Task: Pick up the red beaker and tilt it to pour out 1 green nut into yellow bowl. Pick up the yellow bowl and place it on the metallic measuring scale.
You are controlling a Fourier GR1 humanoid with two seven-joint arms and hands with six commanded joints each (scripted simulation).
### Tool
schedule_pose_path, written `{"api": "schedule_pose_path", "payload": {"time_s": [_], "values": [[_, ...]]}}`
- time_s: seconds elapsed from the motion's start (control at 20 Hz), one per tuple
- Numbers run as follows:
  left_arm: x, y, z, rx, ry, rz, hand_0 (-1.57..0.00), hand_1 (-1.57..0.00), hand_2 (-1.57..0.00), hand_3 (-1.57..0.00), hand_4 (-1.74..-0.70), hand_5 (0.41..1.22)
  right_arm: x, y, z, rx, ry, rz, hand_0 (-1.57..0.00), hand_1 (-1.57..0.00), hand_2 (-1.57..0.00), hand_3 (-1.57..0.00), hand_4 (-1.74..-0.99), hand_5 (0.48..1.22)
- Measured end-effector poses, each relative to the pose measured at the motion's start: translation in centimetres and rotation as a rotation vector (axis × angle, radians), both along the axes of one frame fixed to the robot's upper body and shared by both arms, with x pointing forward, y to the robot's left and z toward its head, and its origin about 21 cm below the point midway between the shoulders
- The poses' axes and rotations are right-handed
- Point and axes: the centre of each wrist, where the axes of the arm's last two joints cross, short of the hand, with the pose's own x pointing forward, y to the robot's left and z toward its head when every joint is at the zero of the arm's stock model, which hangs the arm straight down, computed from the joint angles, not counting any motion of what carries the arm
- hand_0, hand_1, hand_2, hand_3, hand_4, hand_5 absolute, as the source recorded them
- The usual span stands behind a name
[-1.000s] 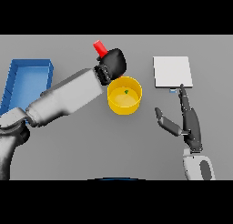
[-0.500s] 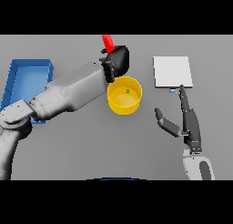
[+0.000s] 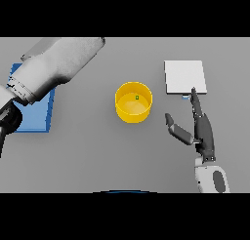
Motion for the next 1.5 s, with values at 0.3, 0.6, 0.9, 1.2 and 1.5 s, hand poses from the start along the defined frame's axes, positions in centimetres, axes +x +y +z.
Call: {"api": "schedule_pose_path", "payload": {"time_s": [0.3, 0.6, 0.9, 1.2, 1.5], "values": [[3.0, 8.0, 4.5, -0.579, 0.007, 0.354, -1.57, -1.57, -1.56, -1.36, -1.73, 1.221, 0.3, -0.4, 0.0, 0.031, 0.009, 0.026, 0.0, 0.0, 0.0, 0.0, -1.222, 0.592], [3.5, 18.8, 2.3, -1.153, 0.055, 0.499, -1.57, -1.57, -1.57, -1.43, -1.74, 1.221, 0.3, -1.0, -0.4, 0.027, -0.006, 0.035, 0.0, 0.0, 0.0, 0.0, -1.226, 0.587], [1.6, 26.1, -4.0, -1.547, -0.057, 0.719, -1.57, -1.57, -1.57, -1.45, -1.74, 1.221, 0.4, -1.1, -0.6, -0.01, -0.004, 0.056, 0.0, 0.0, 0.0, 0.0, -1.209, 0.62], [-3.3, 27.8, -11.0, -1.723, -0.098, 0.886, -1.57, -1.57, -1.57, -1.45, -1.74, 1.221, 0.1, -0.7, -0.4, -0.044, -0.005, 0.073, 0.0, 0.0, 0.0, 0.0, -1.21, 0.66], [-7.8, 27.7, -15.2, -1.78, -0.088, 1.003, -1.57, -1.57, -1.57, -1.51, -1.74, 1.221, 0.5, -0.8, -0.4, -0.04, 0.003, 0.069, 0.0, 0.0, 0.0, 0.0, -1.217, 0.666]]}}
